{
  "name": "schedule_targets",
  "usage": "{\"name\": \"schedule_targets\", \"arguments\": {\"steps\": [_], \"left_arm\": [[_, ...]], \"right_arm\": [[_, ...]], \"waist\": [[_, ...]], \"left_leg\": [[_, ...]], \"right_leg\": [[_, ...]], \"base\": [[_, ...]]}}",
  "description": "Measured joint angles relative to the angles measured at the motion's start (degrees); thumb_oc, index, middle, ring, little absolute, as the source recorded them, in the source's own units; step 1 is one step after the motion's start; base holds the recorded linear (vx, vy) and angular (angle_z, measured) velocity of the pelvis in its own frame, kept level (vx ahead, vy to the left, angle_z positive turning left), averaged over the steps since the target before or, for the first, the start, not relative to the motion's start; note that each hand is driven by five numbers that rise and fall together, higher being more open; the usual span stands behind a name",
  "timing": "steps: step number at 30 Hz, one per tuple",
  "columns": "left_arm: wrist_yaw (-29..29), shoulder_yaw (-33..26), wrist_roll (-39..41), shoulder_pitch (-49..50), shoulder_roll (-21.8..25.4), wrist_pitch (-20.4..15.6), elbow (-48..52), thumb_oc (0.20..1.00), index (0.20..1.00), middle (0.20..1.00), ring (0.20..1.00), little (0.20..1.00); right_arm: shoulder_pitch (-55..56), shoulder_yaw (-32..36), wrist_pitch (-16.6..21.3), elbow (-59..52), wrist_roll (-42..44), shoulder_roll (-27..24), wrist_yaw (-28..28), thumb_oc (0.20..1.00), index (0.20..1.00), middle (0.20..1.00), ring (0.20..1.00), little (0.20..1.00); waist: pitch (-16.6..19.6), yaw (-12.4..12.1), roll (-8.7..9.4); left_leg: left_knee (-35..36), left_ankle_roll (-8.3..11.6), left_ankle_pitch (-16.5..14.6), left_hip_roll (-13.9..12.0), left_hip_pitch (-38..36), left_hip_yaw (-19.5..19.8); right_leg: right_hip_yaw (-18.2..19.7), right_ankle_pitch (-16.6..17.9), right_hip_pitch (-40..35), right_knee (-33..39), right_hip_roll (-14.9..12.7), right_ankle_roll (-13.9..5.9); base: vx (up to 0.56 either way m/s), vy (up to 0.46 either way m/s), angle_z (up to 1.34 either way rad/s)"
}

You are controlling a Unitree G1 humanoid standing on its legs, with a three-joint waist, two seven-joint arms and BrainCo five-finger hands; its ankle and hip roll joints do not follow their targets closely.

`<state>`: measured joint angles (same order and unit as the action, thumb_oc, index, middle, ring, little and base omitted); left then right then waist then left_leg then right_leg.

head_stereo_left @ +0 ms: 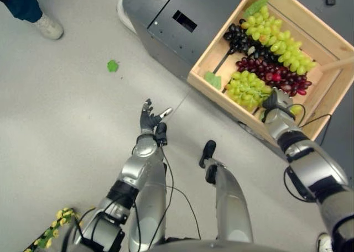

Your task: Pick up the fruits from the basket on one side to the basket on the other side

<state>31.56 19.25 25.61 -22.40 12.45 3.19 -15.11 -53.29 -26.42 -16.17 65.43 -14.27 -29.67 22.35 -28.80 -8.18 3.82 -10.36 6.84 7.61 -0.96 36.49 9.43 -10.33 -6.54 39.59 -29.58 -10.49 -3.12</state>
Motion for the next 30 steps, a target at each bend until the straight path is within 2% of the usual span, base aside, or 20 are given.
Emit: {"name": "schedule_targets", "arguments": {"steps": [3, 6, 10, 13, 21, 27, 28, 30], "left_arm": [[0.03, -0.01, 0.02, -0.05, 0.07, 0.01, -0.05, 1.000, 1.000, 1.000, 1.000, 1.000], [0.00, 0.37, 0.02, -0.33, 0.27, 0.07, 0.08, 1.000, 1.000, 1.000, 1.000, 1.000], [-0.06, 0.37, 0.03, -0.59, 0.16, 0.28, 0.07, 1.000, 1.000, 1.000, 1.000, 1.000], [0.05, -0.12, 0.04, -0.58, -0.01, 0.55, -0.04, 1.000, 1.000, 1.000, 1.000, 1.000], [0.97, -0.92, 0.55, -0.01, -0.12, 0.75, -0.11, 1.000, 1.000, 1.000, 1.000, 1.000], [1.46, -1.39, 2.20, -0.04, -0.13, 1.00, -0.11, 1.000, 1.000, 1.000, 1.000, 1.000], [1.69, -2.20, 2.20, 0.05, -0.13, 0.99, -0.10, 1.000, 1.000, 1.000, 1.000, 1.000], [1.83, -2.62, 2.19, 0.25, -0.17, 0.96, -0.10, 1.000, 1.000, 1.000, 1.000, 1.000]], "right_arm": [[-0.12, 0.19, 0.04, 0.04, 0.36, -0.31, -0.04, 0.200, 0.200, 0.200, 0.200, 0.200], [0.74, 1.78, 0.06, 0.02, 2.82, -0.03, 0.38, 0.200, 0.200, 0.200, 0.200, 0.200], [1.13, 1.82, -0.02, -0.13, 3.76, -0.18, 0.42, 0.200, 0.200, 0.200, 0.200, 0.200], [1.80, 2.03, -0.21, -0.16, 3.76, -0.34, 0.80, 0.200, 0.200, 0.200, 0.200, 0.200], [3.01, 2.57, -0.45, -3.34, 4.86, -0.34, 2.03, 0.200, 0.200, 0.200, 0.200, 0.200], [7.12, 7.81, 0.08, -10.57, 11.01, -0.30, 4.18, 0.200, 0.200, 0.200, 0.200, 0.200], [9.00, 9.49, 1.48, -14.82, 14.57, -0.11, 4.97, 0.200, 0.200, 0.200, 0.200, 0.200], [10.54, 10.48, 3.49, -18.11, 17.29, 0.61, 5.61, 0.200, 0.200, 0.200, 0.200, 0.200]], "waist": [[-0.08, 0.59, -0.12], [-0.09, 0.96, -0.18], [-0.14, 1.21, -0.25], [-0.15, 1.63, -0.25], [-0.14, 1.30, -0.25], [-0.15, 1.99, -0.22], [-0.17, 2.83, -0.19], [-0.18, 2.95, -0.18]], "left_leg": [[-4.39, -0.42, -2.12, 1.39, 1.49, -0.05], [-11.75, -1.08, -5.90, 3.08, 3.18, -0.84], [-16.55, -1.24, -7.87, 3.75, 4.84, -1.27], [-20.27, -1.79, -9.87, 4.22, 6.44, -1.14], [-19.80, -1.50, -9.82, 3.29, 6.74, -1.49], [-20.04, -1.48, -9.88, 3.35, 6.84, -1.42], [-20.06, -1.51, -9.90, 3.39, 6.83, -1.50], [-20.05, -1.47, -9.92, 3.29, 6.58, -1.62]], "right_leg": [[0.84, -1.94, 1.06, -3.70, -1.39, -0.31], [2.08, -4.57, 2.02, -9.28, -3.16, 0.24], [2.07, -6.13, 2.57, -12.76, -4.14, 0.31], [2.06, -8.45, 3.17, -15.84, -4.95, 1.24], [1.95, -8.15, 3.17, -14.11, -4.00, 0.74], [1.77, -7.72, 2.95, -13.96, -3.81, 0.63], [1.79, -7.71, 2.96, -13.97, -3.80, 0.63], [1.87, -7.71, 2.90, -14.06, -3.71, 0.62]], "base": [[0.02, 0.054, 0.13], [0.02, 0.035, 0.08], [0.05, 0.005, 0.10], [0.06, -0.004, 0.19], [0.02, -0.004, -0.06], [0.00, 0.007, 0.03], [0.00, 0.000, 0.00], [0.00, 0.004, -0.05]]}}
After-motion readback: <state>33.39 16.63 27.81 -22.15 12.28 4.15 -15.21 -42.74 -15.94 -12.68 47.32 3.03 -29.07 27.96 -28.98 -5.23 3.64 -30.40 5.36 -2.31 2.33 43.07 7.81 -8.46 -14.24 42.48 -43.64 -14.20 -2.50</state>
